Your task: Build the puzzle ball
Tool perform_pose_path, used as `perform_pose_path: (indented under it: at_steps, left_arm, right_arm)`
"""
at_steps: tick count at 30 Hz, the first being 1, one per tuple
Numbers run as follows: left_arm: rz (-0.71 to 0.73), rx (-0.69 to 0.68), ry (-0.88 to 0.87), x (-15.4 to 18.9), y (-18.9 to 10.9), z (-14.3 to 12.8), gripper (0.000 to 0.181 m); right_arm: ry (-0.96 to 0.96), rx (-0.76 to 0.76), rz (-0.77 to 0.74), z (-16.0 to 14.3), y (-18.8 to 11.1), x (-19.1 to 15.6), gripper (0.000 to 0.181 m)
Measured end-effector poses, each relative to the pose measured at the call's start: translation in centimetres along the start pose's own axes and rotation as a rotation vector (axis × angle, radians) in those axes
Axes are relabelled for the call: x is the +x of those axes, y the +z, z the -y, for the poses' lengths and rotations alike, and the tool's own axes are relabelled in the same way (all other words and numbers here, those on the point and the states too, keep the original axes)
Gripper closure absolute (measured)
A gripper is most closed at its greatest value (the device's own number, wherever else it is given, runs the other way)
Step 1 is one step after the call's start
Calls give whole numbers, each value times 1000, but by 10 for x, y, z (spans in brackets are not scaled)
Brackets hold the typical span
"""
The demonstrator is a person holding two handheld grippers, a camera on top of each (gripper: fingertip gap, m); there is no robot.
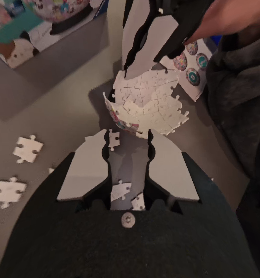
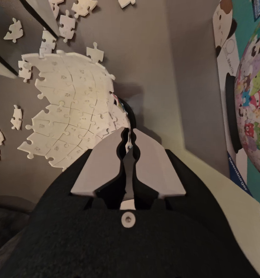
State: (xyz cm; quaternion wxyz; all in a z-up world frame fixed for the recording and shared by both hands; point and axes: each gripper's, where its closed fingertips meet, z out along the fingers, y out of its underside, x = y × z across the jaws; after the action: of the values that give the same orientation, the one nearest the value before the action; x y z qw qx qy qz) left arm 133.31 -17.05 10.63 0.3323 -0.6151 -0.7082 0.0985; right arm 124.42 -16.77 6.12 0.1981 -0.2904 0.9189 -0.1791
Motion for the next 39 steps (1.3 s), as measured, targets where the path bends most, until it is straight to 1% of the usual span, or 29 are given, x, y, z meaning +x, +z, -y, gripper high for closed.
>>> perform_pose_path:
  at_steps: [2,4,6,8,13,17,22,26,30,34,36,39]
  left_arm:
    - [-82,31,-111,6,7,-2,128]
    - [-153,75,-198,11,11,1,121]
    - [-181,98,-249,11,14,6,127]
    - [-161,90,-270,8,18,7,132]
    - [-111,65,-268,6,24,4,139]
    - [-80,60,-244,9,25,3,139]
    - [-89,80,-252,9,23,3,139]
    - [-95,91,-253,9,23,2,140]
    - [-63,94,-231,8,25,3,140]
    - [-48,91,-224,8,25,3,140]
    - [-50,94,-228,8,24,3,140]
    - [-52,104,-232,9,22,4,140]
  right_arm:
    - [31,-6,16,-1,0,0,178]
    - [68,-12,39,-3,1,-1,178]
    - [99,-14,61,-4,2,-2,178]
    - [125,-16,77,-4,3,-3,178]
    - [187,-8,88,-6,3,-2,177]
    - [231,-20,110,-8,5,-3,177]
    - [231,-47,102,-9,8,-3,175]
    - [223,-40,109,-9,8,-3,175]
    - [186,-40,72,-9,7,0,172]
    - [167,-13,42,-7,2,4,165]
    - [171,0,36,-6,-2,5,161]
    - [140,26,-30,-3,-14,11,160]
